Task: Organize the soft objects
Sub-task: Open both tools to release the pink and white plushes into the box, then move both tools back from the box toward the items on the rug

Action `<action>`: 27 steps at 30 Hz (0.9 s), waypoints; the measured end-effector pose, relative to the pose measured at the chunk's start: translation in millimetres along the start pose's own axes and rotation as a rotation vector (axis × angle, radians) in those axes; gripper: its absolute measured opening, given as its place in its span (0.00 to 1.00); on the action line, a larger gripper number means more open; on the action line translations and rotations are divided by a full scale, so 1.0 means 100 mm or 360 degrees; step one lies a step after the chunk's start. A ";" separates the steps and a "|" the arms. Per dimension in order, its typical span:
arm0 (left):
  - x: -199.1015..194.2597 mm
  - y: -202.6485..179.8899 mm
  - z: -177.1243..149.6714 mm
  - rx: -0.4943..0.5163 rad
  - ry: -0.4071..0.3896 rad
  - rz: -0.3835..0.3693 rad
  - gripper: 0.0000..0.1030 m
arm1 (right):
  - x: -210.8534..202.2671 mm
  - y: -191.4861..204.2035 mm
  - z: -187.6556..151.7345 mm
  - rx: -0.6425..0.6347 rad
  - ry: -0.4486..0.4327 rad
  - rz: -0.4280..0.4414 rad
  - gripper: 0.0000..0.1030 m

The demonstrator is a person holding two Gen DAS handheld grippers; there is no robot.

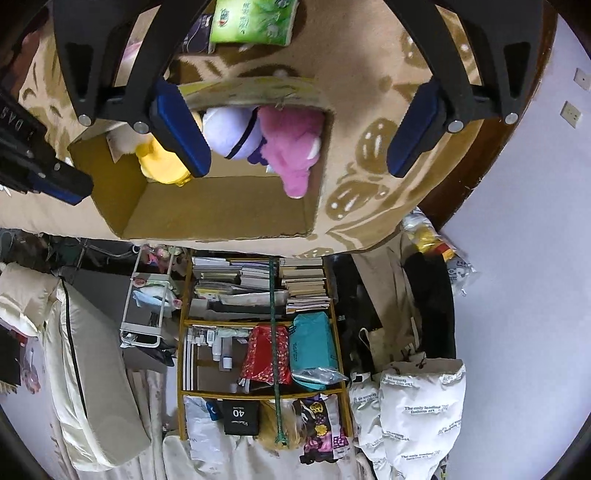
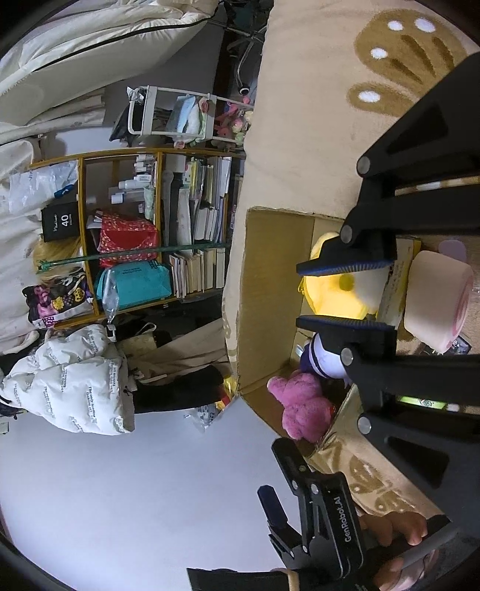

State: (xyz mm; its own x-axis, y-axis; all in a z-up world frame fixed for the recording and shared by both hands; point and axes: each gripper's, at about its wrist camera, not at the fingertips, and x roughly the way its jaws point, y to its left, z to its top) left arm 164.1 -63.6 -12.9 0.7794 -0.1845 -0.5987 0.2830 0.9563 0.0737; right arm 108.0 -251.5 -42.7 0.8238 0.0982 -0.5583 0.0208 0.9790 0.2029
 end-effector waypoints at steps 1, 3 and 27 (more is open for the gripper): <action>-0.03 0.02 -0.01 -0.0008 -0.0001 0.0002 0.94 | -0.01 0.00 0.01 0.0002 0.0001 0.0003 0.29; -0.10 0.06 -0.03 -0.0019 -0.0008 0.0002 0.94 | -0.07 0.00 -0.01 0.0003 -0.0010 -0.0004 0.43; -0.86 0.19 -0.35 0.0039 0.0035 0.0082 0.97 | -0.93 0.13 -0.13 0.0028 -0.0145 -0.0106 1.00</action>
State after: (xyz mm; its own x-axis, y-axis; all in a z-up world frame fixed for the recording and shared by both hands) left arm 83.0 -21.5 11.6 0.7811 -0.1299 -0.6108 0.2566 0.9585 0.1242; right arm 24.6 -245.3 1.7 0.8683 0.0158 -0.4958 0.0863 0.9794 0.1824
